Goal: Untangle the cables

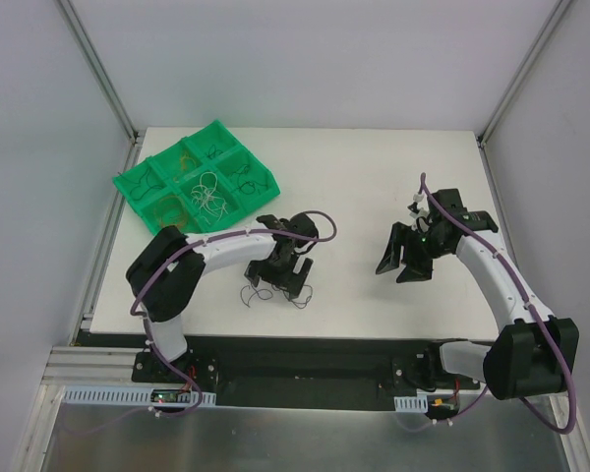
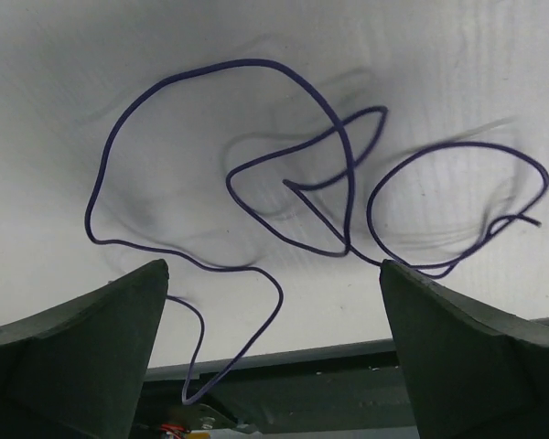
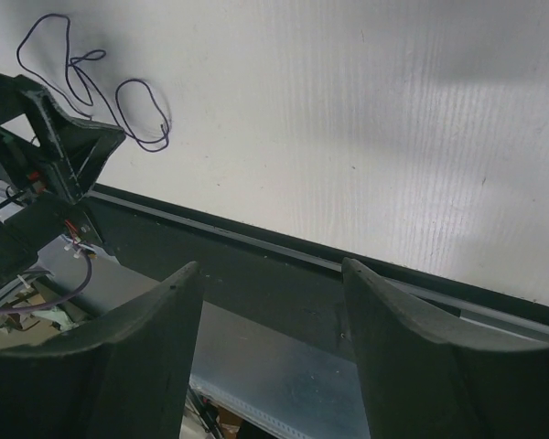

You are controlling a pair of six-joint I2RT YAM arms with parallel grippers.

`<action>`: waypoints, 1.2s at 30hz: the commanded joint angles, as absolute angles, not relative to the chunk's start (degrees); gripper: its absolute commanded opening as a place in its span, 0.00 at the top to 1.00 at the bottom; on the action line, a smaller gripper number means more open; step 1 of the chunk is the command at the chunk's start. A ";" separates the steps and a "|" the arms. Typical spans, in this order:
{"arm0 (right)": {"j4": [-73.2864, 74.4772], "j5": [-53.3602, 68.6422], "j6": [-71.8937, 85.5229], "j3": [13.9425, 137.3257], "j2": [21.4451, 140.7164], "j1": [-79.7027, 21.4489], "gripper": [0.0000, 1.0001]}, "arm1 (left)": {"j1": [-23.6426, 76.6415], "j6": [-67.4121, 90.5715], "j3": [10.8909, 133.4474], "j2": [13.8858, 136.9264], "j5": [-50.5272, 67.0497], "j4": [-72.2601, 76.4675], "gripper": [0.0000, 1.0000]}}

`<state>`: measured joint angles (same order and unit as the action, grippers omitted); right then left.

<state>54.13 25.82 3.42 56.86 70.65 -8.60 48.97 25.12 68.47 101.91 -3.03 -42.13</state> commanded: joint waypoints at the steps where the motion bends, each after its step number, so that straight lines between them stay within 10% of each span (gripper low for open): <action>1: 54.14 26.72 3.52 57.39 69.17 -8.09 0.36 | 47.55 27.95 70.49 105.46 -1.68 -45.35 0.01; 4: 54.05 26.72 3.52 57.04 69.52 -8.09 0.36 | 47.29 26.37 71.54 108.10 -0.62 -44.65 0.08; 14: 53.53 26.63 3.69 56.69 70.14 -7.91 0.37 | 46.58 23.29 73.74 107.41 0.27 -42.19 0.99; 36: 52.38 28.04 2.64 57.66 73.65 -7.56 0.38 | 25.50 4.49 89.89 77.34 -19.50 -43.07 1.00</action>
